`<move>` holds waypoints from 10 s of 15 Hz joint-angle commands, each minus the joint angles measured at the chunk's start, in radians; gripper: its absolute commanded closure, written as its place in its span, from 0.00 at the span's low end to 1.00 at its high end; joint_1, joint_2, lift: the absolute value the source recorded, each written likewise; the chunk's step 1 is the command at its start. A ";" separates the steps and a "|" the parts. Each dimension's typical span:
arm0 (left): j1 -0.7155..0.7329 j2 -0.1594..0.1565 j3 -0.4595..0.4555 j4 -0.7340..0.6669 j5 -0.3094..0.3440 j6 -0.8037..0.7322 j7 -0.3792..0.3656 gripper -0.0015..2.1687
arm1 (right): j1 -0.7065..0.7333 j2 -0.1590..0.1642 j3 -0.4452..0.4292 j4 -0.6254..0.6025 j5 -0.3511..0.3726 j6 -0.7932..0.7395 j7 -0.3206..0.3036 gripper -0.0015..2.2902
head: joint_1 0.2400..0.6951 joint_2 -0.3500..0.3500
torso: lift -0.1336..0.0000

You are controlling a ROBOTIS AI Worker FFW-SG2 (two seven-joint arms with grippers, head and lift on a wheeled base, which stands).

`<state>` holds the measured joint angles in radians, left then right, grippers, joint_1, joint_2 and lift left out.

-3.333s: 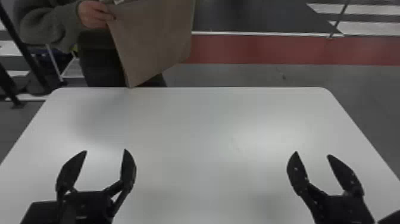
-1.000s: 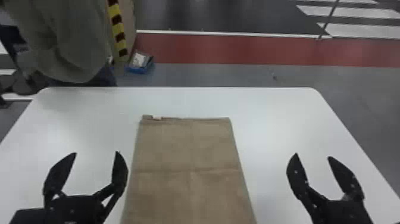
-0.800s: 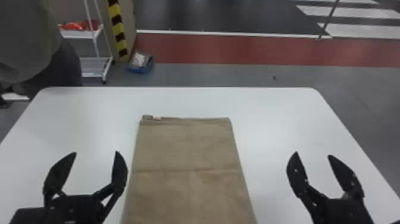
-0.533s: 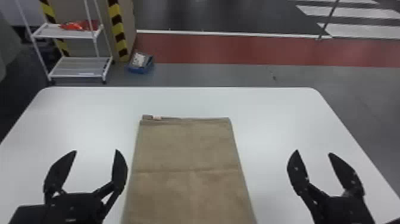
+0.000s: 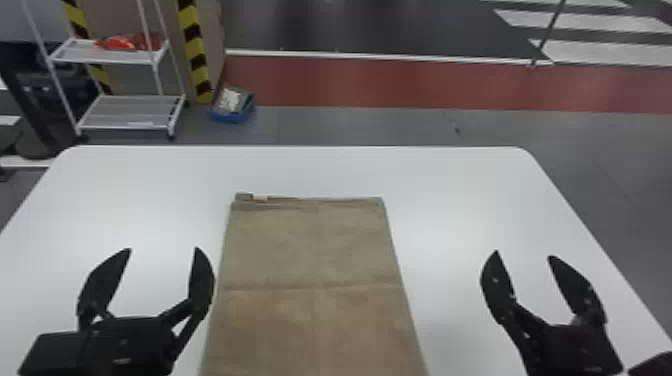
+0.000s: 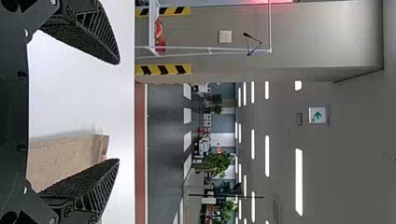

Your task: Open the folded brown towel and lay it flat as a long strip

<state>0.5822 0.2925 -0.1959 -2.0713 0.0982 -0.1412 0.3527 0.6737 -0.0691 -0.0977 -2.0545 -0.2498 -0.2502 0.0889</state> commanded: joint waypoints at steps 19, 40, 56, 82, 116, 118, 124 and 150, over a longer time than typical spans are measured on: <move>0.019 -0.001 -0.025 -0.026 -0.017 0.006 0.005 0.06 | -0.052 -0.012 0.003 0.023 0.012 0.016 0.028 0.08 | 1.00 0.36 | 0.08; -0.116 0.005 -0.043 0.056 0.025 0.094 -0.008 0.07 | -0.187 -0.015 -0.010 0.120 0.052 0.121 0.018 0.08 | 1.00 0.35 | 0.08; -0.194 -0.001 -0.077 0.102 0.029 0.119 -0.008 0.06 | -0.255 -0.043 -0.019 0.181 0.035 0.124 0.028 0.08 | 1.00 0.32 | 0.08; -0.555 -0.069 -0.165 0.436 0.117 0.214 -0.089 0.10 | -0.414 -0.063 -0.028 0.359 0.069 0.105 0.048 0.08 | 1.00 0.26 | 0.08; -0.772 -0.105 -0.163 0.764 0.127 0.361 -0.170 0.33 | -0.345 -0.066 -0.045 0.286 0.072 0.087 0.048 0.09 | 1.00 0.29 | 0.08; -0.760 -0.104 -0.163 0.734 0.127 0.371 -0.169 0.33 | -0.345 -0.064 -0.043 0.286 0.072 0.087 0.048 0.09 | 1.00 0.29 | 0.08; -0.736 -0.099 -0.157 0.671 0.118 0.392 -0.153 0.33 | -0.344 -0.064 -0.036 0.284 0.073 0.087 0.046 0.09 | 1.00 0.29 | 0.08; -0.217 0.022 0.058 -0.122 0.173 0.822 -0.227 0.67 | -0.407 -0.058 -0.011 0.292 0.073 0.090 0.046 0.09 | 1.00 0.33 | 0.08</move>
<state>0.3302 0.3101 -0.1483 -2.1625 0.2440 0.6877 0.1294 0.2786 -0.1301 -0.1159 -1.7662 -0.1777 -0.1612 0.1349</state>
